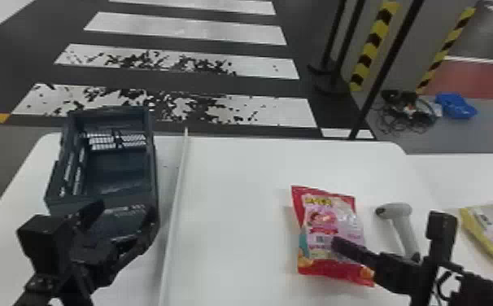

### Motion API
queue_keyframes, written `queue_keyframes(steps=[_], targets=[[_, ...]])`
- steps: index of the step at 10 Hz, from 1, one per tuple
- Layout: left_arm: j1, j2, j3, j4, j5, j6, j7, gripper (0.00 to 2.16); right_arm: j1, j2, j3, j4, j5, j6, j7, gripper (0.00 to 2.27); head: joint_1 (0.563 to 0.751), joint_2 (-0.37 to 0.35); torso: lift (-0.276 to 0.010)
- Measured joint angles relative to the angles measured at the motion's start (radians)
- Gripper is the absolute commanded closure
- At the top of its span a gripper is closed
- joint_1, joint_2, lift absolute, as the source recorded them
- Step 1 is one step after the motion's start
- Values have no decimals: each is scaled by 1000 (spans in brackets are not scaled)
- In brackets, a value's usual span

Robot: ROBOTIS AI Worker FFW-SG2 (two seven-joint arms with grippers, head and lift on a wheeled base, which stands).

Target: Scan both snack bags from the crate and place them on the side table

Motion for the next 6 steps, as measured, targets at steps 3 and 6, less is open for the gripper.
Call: queue_keyframes(steps=[3,6], targets=[[1,0,0,0,0,0,0,87,-11,-2,-9,4,8,1,1,2260,695,-143,-95],[1,0,0,0,0,0,0,87,-15,-9,-11,4,11,9,4,2256,695,-147,-95]])
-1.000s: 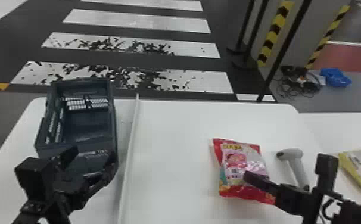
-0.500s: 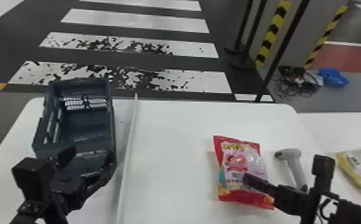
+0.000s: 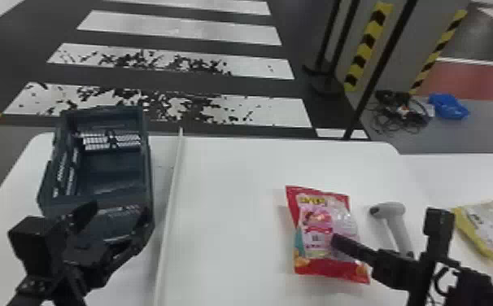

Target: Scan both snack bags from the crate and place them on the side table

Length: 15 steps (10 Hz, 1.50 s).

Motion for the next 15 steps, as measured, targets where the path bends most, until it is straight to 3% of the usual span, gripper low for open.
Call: queue_keyframes(steps=[4,9,10,12,13,15], targets=[[0,-1,0,0,0,0,0,87,18,4,-6,-88,-37,52,15,2260,695,-129,-95],[1,-1,1,0,0,0,0,87,63,23,75,-178,-45,108,49,2256,695,-40,-95],[2,0,1,0,0,0,0,87,63,23,57,-182,-54,108,50,1953,695,-47,-95],[3,0,1,0,0,0,0,87,60,21,-13,-195,-103,110,51,731,695,-71,-95],[3,0,0,0,1,-2,0,87,58,19,-40,-198,-117,109,53,292,695,-88,-95],[3,0,0,0,2,-3,0,87,52,17,-75,-193,-120,86,51,167,695,-121,-95]])
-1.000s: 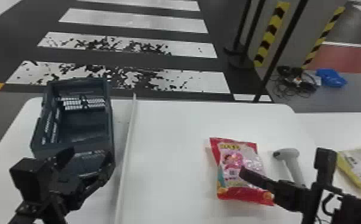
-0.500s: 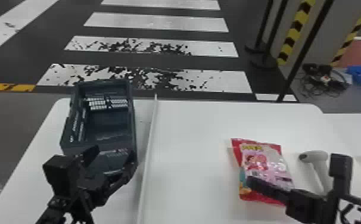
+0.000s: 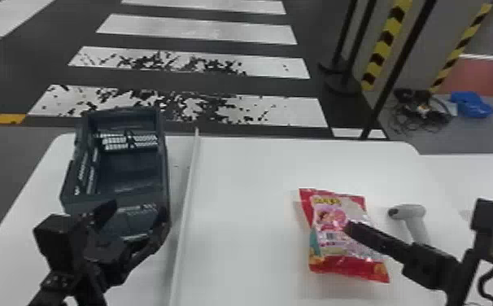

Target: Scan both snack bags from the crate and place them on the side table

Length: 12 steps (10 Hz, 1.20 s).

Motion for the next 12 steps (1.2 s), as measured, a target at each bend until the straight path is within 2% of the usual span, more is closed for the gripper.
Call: queue_keyframes(steps=[4,7,9,12], targets=[[0,0,1,0,2,-3,1,87,-26,-12,-47,69,93,-152,0,157,695,-182,-95],[0,0,1,-4,1,-10,14,87,-73,-27,-39,190,312,-370,-1,167,695,-259,-95],[0,0,-1,-4,0,-15,28,87,-112,-73,-20,300,397,-455,1,167,695,-285,-95],[-1,0,-1,2,0,-15,28,87,-153,-145,0,442,415,-472,51,167,695,-308,-95]])
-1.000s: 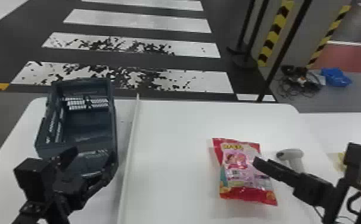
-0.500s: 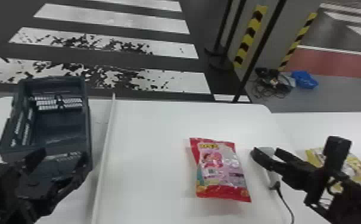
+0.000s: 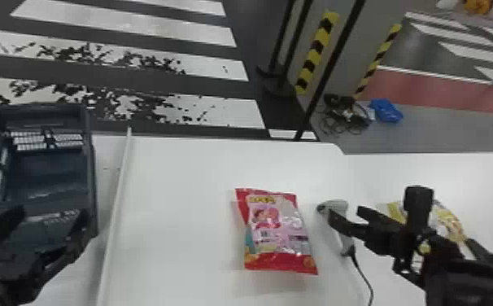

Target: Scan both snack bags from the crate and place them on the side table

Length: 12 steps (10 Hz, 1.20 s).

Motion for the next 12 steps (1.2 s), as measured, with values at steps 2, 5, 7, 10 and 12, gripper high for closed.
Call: queue_keyframes(steps=[2,5,7,10,12], targets=[[-3,0,0,11,0,2,0,87,-40,-39,23,102,12,-17,4,167,695,-324,-95],[-5,0,0,20,0,1,0,87,-96,-73,60,207,47,-34,17,171,695,-331,-95],[-6,0,0,23,0,0,0,87,-137,-96,90,269,85,-33,23,218,695,-335,-95],[-6,0,0,24,0,0,0,87,-170,-129,114,320,113,-3,32,613,695,-348,-95],[-8,1,0,27,2,0,0,87,-187,-139,115,350,114,22,56,1595,695,-350,-95]])
